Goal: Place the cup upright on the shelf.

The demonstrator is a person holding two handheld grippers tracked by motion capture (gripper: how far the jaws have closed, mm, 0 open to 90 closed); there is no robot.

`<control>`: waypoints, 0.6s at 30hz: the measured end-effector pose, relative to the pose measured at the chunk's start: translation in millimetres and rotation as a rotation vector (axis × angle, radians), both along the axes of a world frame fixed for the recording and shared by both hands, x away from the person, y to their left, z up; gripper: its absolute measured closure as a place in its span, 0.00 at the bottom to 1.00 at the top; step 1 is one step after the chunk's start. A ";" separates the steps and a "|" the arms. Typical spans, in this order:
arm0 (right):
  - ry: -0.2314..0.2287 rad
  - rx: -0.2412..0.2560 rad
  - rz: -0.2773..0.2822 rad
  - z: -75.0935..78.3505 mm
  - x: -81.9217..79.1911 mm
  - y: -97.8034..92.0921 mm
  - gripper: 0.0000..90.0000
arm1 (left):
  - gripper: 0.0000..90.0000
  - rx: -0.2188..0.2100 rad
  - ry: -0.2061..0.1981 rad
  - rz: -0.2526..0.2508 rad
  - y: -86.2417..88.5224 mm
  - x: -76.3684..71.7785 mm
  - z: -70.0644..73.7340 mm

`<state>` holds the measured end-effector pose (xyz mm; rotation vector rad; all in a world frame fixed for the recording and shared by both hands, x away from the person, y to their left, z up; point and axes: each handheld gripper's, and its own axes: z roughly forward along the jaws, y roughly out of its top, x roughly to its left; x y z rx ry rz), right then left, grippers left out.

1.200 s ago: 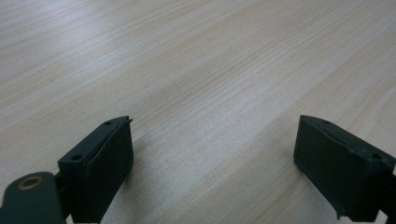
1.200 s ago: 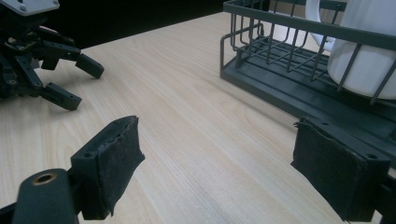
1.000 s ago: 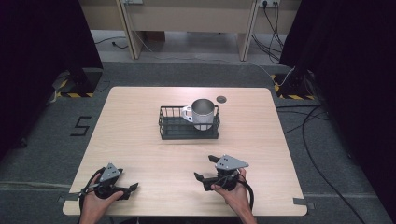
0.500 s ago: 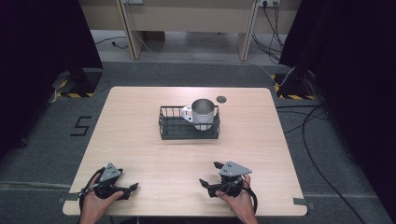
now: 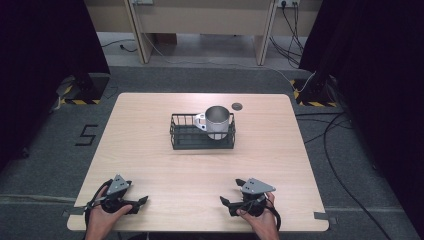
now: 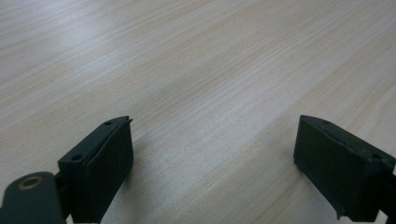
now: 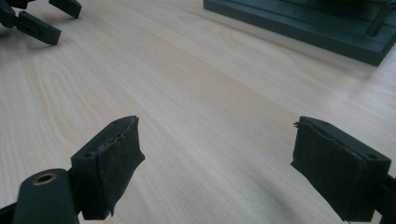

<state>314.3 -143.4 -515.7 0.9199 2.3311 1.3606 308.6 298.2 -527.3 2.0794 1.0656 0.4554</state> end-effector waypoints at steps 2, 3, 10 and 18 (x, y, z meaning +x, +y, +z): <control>0.008 0.000 0.001 -0.8 -1.5 -0.8 0.17 | 0.13 0.000 0.000 0.000 0.0 0.0 0.0; 0.007 -0.004 0.003 -0.9 -2.2 -0.9 0.17 | 0.13 0.000 0.000 0.000 0.0 0.0 0.0; 0.029 -0.053 0.004 -1.5 -7.3 -0.6 0.17 | 0.13 0.000 0.000 0.000 0.0 0.0 0.0; 0.062 -0.145 0.000 -3.6 -11.2 0.5 0.17 | 0.13 0.000 0.000 0.000 0.0 0.0 0.0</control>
